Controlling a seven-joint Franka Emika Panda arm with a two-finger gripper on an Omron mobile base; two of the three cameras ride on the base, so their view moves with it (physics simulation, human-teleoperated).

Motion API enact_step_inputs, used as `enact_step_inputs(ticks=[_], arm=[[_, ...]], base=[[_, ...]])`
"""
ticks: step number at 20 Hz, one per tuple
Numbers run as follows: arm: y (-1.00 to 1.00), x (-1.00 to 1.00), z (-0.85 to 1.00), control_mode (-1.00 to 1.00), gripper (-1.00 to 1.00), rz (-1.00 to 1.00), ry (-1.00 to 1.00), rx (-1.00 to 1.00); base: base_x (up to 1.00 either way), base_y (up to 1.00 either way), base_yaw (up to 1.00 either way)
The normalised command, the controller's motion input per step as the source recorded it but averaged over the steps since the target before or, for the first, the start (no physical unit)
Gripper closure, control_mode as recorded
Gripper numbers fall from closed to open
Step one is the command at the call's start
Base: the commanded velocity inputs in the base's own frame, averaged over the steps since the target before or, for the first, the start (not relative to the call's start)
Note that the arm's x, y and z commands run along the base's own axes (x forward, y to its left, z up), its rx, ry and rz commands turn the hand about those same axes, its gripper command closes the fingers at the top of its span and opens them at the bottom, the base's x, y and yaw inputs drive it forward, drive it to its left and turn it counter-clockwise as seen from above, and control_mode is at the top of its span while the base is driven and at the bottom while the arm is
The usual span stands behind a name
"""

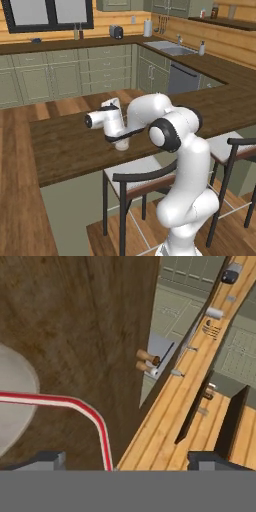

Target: Take a straw from the drawer in front and place it inside the glass cup on the dining counter.

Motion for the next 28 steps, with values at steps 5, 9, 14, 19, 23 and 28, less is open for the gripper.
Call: enact_step_inputs(ticks=[5, 9, 14, 19, 23, 28], arm=[[0.00, 0.00, 0.05, -1.00, -1.00, 0.00, 0.17, 0.16], [0.00, 0.00, 0.30, -1.00, -1.00, 0.00, 0.14, 0.22], [0.00, -0.30, 0.50, -1.00, -1.00, 0.00, 0.06, 0.22], [0.00, -0.88, 0.40, -1.00, -1.00, -0.01, 0.09, 0.24], [-0.07, -1.00, 0.38, -1.00, -1.00, -0.05, 0.13, 0.28], [-0.36, -1.00, 0.38, -1.00, -1.00, -0.08, 0.06, 0.28]], base=[[0.00, 0.00, 0.00], [0.00, 0.00, 0.00], [0.00, 0.00, 0.00], [0.00, 0.00, 0.00], [0.00, 0.00, 0.00], [0.00, 0.00, 0.00]])
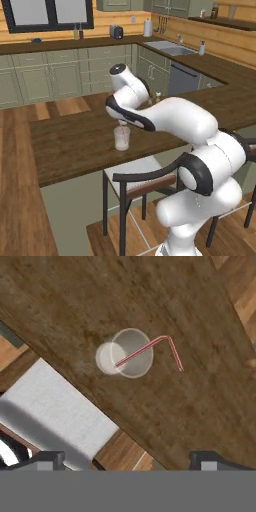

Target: Take a straw from the drawer in front and place it inside the glass cup on the dining counter.

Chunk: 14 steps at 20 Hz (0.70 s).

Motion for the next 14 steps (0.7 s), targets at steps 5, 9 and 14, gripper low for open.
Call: enact_step_inputs(ticks=[5, 9, 14], arm=[[-0.50, -1.00, 0.21, -1.00, -1.00, -0.15, 0.00, 0.23], [-0.55, -1.00, 0.09, -1.00, -1.00, -0.19, 0.00, 0.16], [-0.52, -0.90, 0.02, -1.00, -1.00, -0.23, 0.03, 0.11]], base=[[0.00, 0.00, 0.00], [0.00, 0.00, 0.00], [0.00, 0.00, 0.00]])
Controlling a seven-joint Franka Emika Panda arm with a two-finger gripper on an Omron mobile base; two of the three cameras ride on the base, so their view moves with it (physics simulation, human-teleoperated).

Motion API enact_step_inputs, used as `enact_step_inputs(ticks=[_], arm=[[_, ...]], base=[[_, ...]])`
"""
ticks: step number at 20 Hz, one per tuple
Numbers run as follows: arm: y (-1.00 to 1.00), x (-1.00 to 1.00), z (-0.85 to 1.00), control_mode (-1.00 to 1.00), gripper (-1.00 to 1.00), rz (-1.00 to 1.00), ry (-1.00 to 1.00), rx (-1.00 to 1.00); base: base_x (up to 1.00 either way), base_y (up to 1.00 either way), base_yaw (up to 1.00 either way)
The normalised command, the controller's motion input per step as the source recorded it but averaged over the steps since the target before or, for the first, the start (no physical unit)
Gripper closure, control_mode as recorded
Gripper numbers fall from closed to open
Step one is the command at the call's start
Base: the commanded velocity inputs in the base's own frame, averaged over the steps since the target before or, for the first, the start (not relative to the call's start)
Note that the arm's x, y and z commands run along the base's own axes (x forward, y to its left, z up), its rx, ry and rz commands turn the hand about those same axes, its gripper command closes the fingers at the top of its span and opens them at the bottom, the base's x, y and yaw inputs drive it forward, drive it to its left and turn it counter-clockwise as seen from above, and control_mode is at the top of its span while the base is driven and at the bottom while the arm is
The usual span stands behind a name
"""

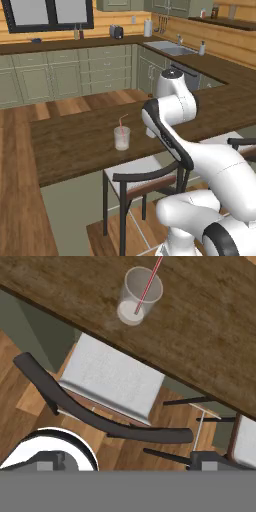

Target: Take a straw from the drawer in front and place it inside the glass cup on the dining counter.

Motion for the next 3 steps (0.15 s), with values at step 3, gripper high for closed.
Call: enact_step_inputs(ticks=[3], arm=[[-0.46, -0.68, 0.00, -1.00, -1.00, -0.25, 0.10, 0.09]], base=[[0.00, 0.00, 0.00]])
